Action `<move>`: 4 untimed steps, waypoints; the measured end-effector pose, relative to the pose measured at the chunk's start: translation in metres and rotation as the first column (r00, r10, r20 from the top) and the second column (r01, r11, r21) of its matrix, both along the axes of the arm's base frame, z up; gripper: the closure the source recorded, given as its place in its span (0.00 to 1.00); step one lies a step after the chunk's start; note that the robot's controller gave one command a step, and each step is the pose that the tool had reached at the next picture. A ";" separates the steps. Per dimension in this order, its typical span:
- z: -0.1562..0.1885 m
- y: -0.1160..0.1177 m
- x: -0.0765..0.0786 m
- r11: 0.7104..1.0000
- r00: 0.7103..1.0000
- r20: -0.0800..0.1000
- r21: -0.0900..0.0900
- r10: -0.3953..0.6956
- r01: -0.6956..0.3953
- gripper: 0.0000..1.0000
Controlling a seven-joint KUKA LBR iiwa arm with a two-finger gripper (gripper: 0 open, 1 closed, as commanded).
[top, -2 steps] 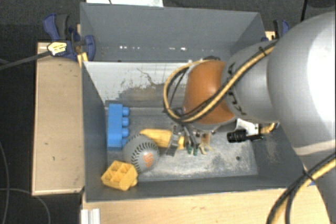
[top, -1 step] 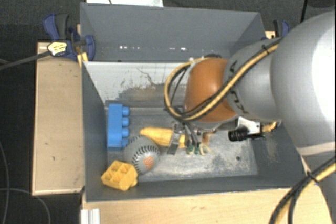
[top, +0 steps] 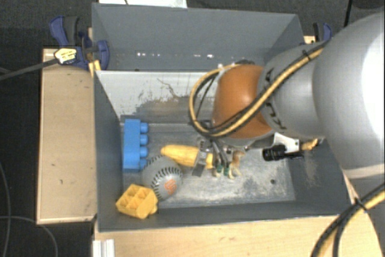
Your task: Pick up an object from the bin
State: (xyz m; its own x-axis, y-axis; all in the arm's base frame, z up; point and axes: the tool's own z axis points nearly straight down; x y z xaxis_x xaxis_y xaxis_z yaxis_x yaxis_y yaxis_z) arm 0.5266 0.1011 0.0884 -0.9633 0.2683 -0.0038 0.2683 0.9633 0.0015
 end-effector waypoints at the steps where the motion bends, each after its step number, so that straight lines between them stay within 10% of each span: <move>1: 0.008 0.000 0.000 1.000 1.000 -0.001 0.000 0.000 0.000 1.00; 4: 0.026 0.000 -0.001 1.000 1.000 -0.006 0.000 -0.001 0.001 1.00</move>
Offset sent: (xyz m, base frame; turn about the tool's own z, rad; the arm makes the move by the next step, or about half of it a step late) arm -0.0001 0.0000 0.0272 0.0000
